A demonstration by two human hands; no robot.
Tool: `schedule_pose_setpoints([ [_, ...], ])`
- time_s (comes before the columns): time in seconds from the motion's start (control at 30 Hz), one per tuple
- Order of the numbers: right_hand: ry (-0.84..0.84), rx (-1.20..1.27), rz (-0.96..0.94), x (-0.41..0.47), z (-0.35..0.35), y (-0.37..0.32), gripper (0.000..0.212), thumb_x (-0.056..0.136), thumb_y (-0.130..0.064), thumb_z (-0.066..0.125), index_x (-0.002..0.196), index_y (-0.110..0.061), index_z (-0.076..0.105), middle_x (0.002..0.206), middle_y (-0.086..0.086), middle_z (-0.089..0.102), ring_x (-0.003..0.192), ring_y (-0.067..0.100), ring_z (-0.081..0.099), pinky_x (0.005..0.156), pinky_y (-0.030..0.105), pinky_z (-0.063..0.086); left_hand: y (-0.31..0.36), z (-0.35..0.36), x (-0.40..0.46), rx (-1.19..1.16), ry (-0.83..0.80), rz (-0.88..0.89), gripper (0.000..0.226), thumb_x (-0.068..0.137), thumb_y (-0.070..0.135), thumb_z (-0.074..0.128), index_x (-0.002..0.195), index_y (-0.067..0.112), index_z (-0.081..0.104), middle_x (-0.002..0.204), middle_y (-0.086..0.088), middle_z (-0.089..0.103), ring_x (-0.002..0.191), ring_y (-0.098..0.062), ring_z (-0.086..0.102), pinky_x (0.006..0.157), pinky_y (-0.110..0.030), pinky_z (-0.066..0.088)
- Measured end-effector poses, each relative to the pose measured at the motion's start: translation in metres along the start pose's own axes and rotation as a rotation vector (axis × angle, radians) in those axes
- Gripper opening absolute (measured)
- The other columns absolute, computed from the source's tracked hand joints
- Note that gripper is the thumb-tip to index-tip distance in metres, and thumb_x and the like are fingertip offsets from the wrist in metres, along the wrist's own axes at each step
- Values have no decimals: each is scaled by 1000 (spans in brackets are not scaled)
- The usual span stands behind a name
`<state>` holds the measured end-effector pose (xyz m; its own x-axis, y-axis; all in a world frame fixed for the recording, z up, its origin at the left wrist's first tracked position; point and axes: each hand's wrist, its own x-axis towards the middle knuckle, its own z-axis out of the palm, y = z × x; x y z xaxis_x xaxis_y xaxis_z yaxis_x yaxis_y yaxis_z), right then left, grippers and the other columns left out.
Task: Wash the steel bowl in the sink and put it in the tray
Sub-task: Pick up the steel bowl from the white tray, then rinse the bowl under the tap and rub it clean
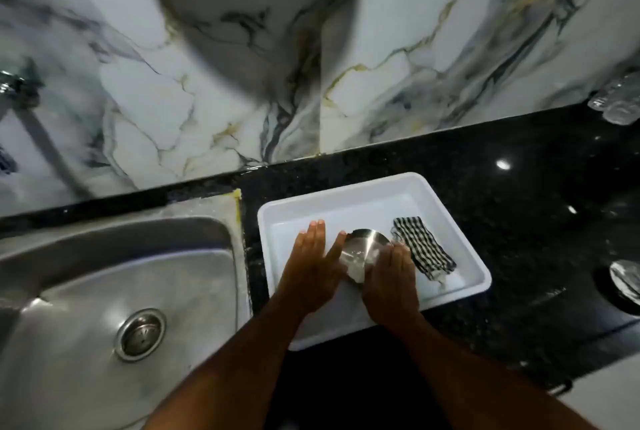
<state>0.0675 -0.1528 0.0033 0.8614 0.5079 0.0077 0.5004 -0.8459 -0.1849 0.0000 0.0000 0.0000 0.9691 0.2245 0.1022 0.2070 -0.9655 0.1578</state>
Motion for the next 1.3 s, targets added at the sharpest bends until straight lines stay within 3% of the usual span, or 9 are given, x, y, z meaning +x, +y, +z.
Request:
schedule_pose_setpoints([
  [0.1, -55, 188, 151, 20, -3, 10, 59, 95, -16, 44, 146, 7, 26, 148, 27, 39, 137, 37, 39, 114, 43, 33, 10, 16, 11, -6, -108, 51, 68, 93, 51, 45, 149, 15, 28, 154, -33, 24, 144, -46, 19, 117, -55, 17],
  [0.27, -167, 368, 334, 38, -8, 15, 51, 84, 0, 56, 134, -1, 48, 125, 20, 63, 113, 34, 62, 88, 37, 52, 8, 24, 21, -55, -263, 84, 64, 80, 50, 62, 129, 8, 57, 151, -23, 34, 140, -37, 31, 115, -43, 26],
  [0.47, -94, 398, 316, 59, -35, 0, 25, 74, -4, 67, 98, 1, 67, 97, 18, 72, 94, 34, 66, 71, 29, 45, -3, -13, 27, -205, -108, 73, 34, 86, 29, 64, 111, 7, 68, 126, -18, 58, 111, -35, 54, 95, -42, 42],
  [0.57, -49, 586, 309, 66, -56, -27, 23, 74, -7, 69, 96, -2, 68, 90, 15, 72, 82, 30, 65, 66, 31, 47, -28, -55, 19, -242, -39, 86, 33, 79, 27, 75, 104, 6, 71, 130, -21, 58, 118, -35, 51, 102, -37, 39],
  [0.67, -94, 788, 314, 74, -74, -72, 28, 74, -9, 68, 102, -13, 65, 93, 10, 71, 84, 27, 66, 69, 33, 53, -69, -94, 2, -199, -22, 87, 37, 81, 28, 76, 106, 2, 70, 138, -26, 51, 132, -36, 42, 112, -37, 29],
  [0.83, -259, 1108, 133, 65, -85, -192, 40, 79, -10, 63, 116, -26, 66, 108, 7, 72, 95, 29, 70, 79, 52, 61, -162, -159, -57, -131, 15, 10, 50, 86, 33, 71, 124, 3, 62, 150, -24, 39, 145, -32, 27, 120, -38, 19],
  [1.0, -613, 1304, 62, 32, -72, -313, 57, 85, -1, 45, 120, -44, 54, 110, -10, 62, 84, 24, 72, 53, 42, 62, -257, -198, -134, -64, 2, -76, 48, 86, 32, 72, 120, 0, 62, 150, -24, 38, 145, -34, 27, 118, -46, 21],
  [1.2, -685, 1456, 150, 16, -35, -406, 60, 89, 5, 44, 132, -37, 47, 119, 0, 60, 92, 26, 67, 59, 48, 63, -336, -214, -188, -71, -18, -210, 62, 84, 32, 73, 136, 6, 52, 152, -24, 38, 142, -34, 33, 116, -43, 30],
  [1.3, -646, 1498, 249, 18, -21, -437, 61, 89, 7, 43, 133, -34, 46, 124, 5, 56, 91, 28, 64, 55, 48, 63, -369, -227, -193, -151, 35, -337, 78, 79, 38, 77, 142, 9, 43, 144, -19, 52, 131, -32, 50, 110, -37, 38],
])
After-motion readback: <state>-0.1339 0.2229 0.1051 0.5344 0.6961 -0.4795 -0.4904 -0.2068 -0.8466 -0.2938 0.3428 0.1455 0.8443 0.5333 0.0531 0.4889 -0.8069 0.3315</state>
